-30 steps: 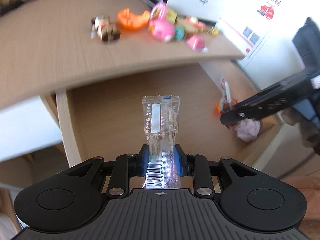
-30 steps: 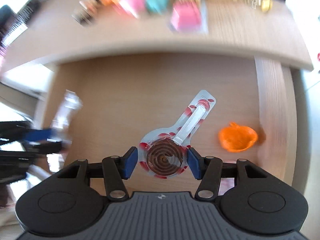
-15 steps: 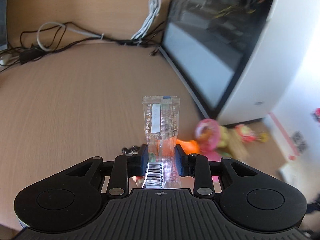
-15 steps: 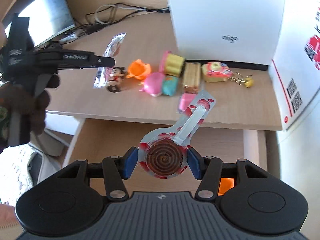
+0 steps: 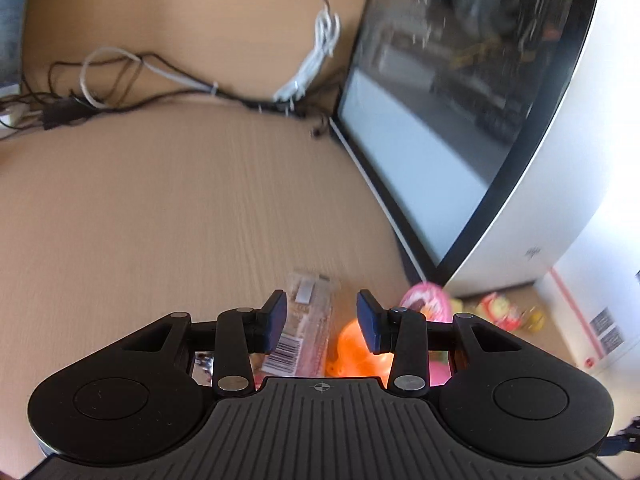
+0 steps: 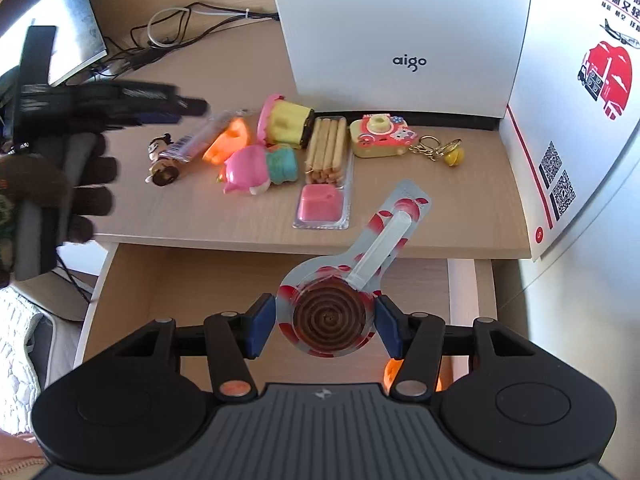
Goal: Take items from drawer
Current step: 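Place the packet on the desk with the left tool while the right tool places the lollipop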
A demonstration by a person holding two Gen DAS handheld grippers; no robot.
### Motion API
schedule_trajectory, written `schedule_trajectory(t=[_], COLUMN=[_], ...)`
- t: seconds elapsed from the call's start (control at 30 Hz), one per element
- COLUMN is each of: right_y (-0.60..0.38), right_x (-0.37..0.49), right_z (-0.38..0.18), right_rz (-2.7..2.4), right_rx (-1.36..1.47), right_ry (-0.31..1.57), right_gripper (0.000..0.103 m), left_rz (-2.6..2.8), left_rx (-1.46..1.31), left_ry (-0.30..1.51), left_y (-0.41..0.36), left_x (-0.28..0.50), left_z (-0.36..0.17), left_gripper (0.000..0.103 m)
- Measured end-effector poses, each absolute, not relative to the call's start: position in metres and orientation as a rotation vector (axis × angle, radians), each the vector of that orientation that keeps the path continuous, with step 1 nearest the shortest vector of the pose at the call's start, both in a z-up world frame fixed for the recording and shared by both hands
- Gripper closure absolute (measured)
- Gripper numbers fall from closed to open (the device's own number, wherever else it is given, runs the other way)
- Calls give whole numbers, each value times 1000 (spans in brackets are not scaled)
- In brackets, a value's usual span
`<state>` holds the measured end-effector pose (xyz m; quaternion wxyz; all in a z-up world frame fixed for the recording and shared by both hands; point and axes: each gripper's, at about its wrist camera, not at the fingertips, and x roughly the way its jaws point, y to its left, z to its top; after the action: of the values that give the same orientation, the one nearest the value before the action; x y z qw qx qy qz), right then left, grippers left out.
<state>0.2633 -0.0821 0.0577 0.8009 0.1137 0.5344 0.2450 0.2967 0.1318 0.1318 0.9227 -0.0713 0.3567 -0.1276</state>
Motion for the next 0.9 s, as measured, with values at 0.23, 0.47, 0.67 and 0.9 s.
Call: schedule_trajectory(t=[0.23,0.47,0.67,0.9], right_y=[-88,-92,-83,-95], right_x=[279,321,359,358], right_z=[60,54,30,32], right_rz=[442,355,315,298], right_rx=[202,186,206,226], right_ry=[1062,988,1013,982], right_gripper=[49,49,48,49], left_rz=[-284,-287,-273,-292], left_rx=[-140,-217,-245,-247], left_ry=[716,810,857,890], left_y=[148,168,181,182], left_x=[255,215,190,175], left_z=[146,133,120,108], left_gripper=[61,61,61,61])
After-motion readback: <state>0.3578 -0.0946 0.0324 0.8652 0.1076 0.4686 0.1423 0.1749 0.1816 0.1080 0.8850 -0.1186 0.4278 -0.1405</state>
